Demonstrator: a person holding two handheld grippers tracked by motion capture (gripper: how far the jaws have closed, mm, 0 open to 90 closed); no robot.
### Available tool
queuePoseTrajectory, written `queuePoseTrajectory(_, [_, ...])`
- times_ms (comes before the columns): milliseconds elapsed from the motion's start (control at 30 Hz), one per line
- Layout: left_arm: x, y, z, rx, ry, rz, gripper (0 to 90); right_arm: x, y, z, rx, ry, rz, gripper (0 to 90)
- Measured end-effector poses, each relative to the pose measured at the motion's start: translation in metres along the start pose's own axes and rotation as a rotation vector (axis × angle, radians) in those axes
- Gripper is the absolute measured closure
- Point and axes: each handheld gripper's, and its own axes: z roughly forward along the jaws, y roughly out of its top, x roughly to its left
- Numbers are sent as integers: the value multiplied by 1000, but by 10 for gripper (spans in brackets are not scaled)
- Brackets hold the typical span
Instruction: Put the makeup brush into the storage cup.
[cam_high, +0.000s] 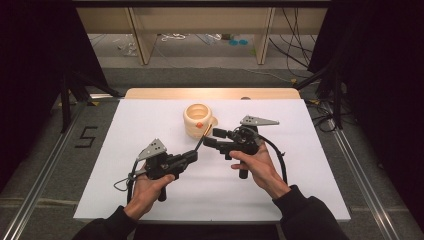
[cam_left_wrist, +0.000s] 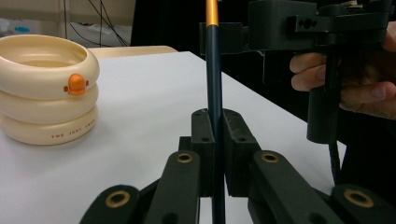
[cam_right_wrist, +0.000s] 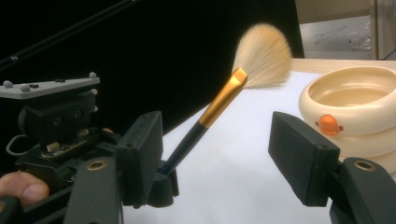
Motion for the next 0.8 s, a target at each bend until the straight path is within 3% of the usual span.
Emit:
queuePoseTrajectory(100, [-3,0,0,-11,4,-21,842,1,0,1,-7,9,9,381])
queuePoseTrajectory(200, [-3,0,0,-13,-5,-1,842,2,-1,2,-9,22,23,396])
queuePoseTrajectory(400, [-5,1,0,-29,-8,-7,842,3,-1,4,-31,45,22,439])
queuePoseTrajectory(533, [-4,1,0,-30,-17,-10,842,4,-1,5,-27,60,60,462])
queuePoseTrajectory(800, [-5,1,0,-47,-23,-10,842,5,-2,8,-57,85,48,536])
